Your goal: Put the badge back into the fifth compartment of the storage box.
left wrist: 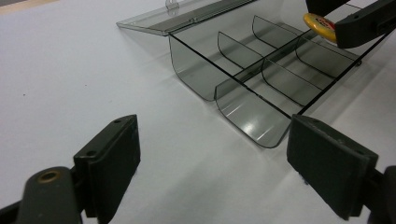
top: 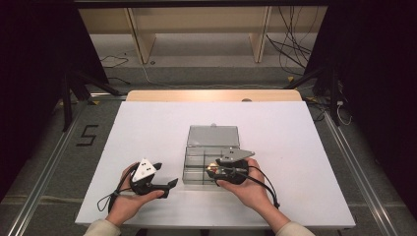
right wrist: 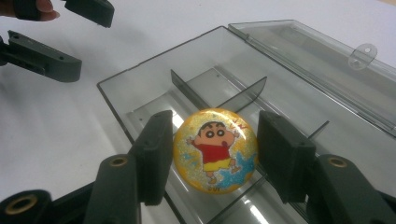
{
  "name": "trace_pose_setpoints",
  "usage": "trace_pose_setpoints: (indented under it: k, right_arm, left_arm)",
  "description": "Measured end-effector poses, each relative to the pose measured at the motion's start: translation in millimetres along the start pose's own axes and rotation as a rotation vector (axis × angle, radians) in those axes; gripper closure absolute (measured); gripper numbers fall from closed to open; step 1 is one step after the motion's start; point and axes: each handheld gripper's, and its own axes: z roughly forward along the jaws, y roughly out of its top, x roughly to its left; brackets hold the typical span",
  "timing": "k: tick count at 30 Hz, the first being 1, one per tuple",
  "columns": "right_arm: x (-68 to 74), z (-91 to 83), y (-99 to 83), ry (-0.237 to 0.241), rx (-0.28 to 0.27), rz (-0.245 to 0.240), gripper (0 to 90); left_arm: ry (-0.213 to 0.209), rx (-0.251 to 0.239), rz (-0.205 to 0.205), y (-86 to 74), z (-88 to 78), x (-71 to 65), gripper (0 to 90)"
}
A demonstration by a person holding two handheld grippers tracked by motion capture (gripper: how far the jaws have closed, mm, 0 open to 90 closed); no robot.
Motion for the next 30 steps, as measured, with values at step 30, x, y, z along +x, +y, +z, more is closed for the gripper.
trace_pose_setpoints:
  k: [30]
  right_arm:
    - [1.2, 8.3, 0.6, 0.010, 0.037, 0.013, 47.0]
  left_arm:
    - [-0.001, 0.000, -0.001, 0.2, 0.1, -0.2, 17.2]
